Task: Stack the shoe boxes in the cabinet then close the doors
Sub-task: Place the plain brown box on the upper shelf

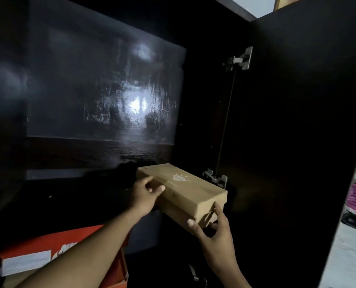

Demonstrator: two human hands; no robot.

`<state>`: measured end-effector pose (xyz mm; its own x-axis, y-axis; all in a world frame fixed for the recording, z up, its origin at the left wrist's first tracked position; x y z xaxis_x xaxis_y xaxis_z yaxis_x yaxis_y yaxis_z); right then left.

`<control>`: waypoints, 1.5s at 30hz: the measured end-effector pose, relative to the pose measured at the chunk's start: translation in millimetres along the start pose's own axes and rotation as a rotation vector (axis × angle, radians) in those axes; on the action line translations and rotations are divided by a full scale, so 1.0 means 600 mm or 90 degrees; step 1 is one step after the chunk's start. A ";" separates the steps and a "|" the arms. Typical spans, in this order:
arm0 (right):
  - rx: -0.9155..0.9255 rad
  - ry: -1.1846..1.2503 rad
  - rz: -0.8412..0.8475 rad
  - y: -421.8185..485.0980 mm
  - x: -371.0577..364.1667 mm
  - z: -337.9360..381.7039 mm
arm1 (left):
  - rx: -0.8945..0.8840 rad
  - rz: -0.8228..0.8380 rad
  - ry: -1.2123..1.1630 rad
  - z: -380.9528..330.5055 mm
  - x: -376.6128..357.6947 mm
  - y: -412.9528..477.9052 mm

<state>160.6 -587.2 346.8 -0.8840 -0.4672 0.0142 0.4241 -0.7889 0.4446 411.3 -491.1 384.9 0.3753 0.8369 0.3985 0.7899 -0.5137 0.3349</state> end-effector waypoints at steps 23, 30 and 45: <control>-0.099 -0.277 0.249 0.146 -0.095 -0.075 | -0.043 0.021 0.205 -0.016 -0.080 0.051; -0.104 -0.186 0.222 0.112 -0.061 -0.041 | -0.055 0.048 0.184 -0.026 -0.062 0.014; -0.110 -0.174 0.107 -0.142 0.122 0.119 | -0.101 0.256 0.318 -0.110 0.030 -0.315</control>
<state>45.6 -525.8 373.9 -0.8089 -0.4910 0.3234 0.5746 -0.7767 0.2578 237.2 -391.3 385.1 0.3251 0.4052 0.8545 0.5401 -0.8212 0.1840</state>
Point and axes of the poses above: each hand's wrist, its own y-axis towards the middle knuckle, its own x-axis out of the back of the hand, z = x × y, the point moved 9 cm from there along y, towards the middle knuckle, and after that the axes turned 15 degrees about y, right-handed, at the moved point
